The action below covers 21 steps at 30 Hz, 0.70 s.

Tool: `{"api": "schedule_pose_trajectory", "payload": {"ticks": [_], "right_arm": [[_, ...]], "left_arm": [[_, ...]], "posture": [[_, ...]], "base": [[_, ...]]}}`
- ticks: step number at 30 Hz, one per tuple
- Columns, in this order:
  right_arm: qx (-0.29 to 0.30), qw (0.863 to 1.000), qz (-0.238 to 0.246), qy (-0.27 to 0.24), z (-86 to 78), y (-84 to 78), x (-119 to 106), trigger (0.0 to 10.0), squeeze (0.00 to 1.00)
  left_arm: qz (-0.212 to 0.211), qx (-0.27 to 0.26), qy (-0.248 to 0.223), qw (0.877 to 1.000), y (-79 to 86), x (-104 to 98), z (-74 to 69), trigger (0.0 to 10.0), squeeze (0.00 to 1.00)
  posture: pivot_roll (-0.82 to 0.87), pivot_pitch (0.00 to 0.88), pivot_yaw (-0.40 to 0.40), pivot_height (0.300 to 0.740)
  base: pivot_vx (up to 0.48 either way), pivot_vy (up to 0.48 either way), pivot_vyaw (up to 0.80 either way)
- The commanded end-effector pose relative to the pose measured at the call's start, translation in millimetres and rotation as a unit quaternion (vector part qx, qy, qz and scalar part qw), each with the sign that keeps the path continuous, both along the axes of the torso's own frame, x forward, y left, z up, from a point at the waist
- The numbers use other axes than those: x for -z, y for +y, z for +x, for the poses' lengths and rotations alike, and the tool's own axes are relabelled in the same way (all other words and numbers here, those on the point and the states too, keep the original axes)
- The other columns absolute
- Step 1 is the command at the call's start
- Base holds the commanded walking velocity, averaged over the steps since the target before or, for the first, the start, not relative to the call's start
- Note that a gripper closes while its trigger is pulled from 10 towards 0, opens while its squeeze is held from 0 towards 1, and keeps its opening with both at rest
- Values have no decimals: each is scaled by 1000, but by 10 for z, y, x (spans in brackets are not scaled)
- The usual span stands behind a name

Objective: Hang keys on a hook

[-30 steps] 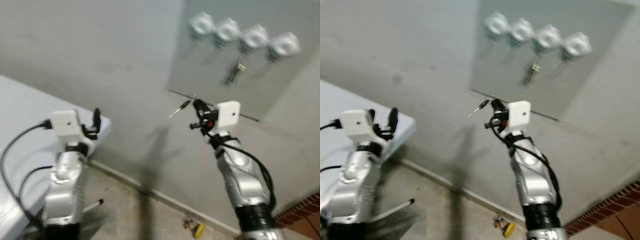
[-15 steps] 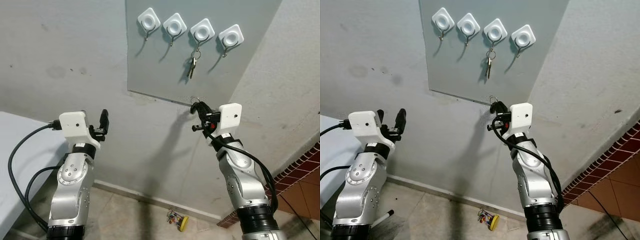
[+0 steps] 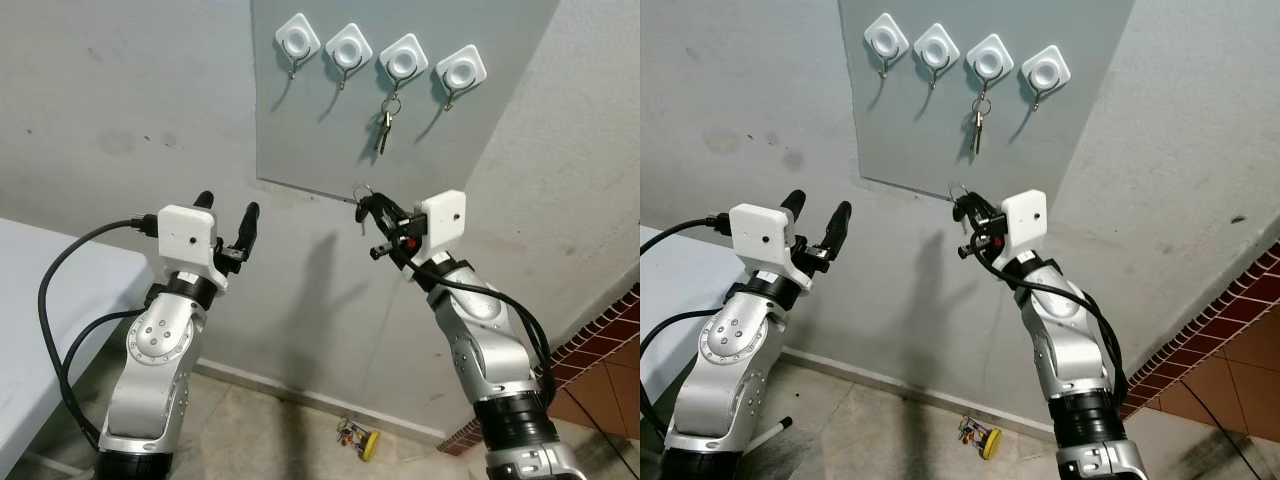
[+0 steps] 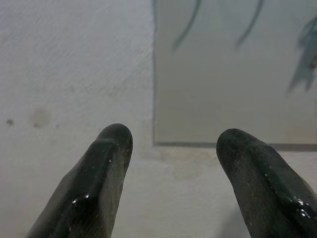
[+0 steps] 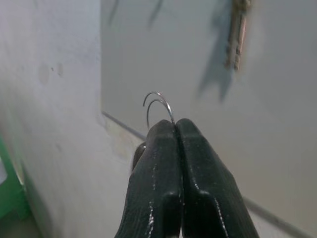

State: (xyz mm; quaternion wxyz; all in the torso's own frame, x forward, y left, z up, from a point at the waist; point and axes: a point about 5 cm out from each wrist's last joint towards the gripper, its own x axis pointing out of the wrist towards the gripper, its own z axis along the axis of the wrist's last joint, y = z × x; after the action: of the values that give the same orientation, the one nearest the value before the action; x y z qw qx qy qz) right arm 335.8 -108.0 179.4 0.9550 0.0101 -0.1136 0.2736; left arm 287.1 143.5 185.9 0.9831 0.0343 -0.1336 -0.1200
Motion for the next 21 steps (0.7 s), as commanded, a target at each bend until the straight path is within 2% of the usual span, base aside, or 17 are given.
{"api": "schedule_pose_trajectory", "payload": {"ticks": [1,7,11,21], "right_arm": [[-8,1000,3,-10,24,-2,-52,10000,0],[-22,1000,2,-16,77,40,-114,10000,0],[-85,995,5,-50,155,246,-337,10000,0],[-122,990,16,-75,241,456,-531,10000,0]], "left_arm": [[6,11,-9,1000,-25,-69,-7,10000,0],[-2,20,-12,1000,-37,-117,-8,10000,0],[6,25,-28,999,-32,-232,21,10000,0],[10,32,-39,999,-41,-323,56,10000,0]], "posture": [[-58,55,-59,740],[-55,58,-59,740],[-47,64,-58,740],[-38,68,-62,740]], "base": [[0,0,0],[0,0,0],[0,0,0],[0,0,0]]}}
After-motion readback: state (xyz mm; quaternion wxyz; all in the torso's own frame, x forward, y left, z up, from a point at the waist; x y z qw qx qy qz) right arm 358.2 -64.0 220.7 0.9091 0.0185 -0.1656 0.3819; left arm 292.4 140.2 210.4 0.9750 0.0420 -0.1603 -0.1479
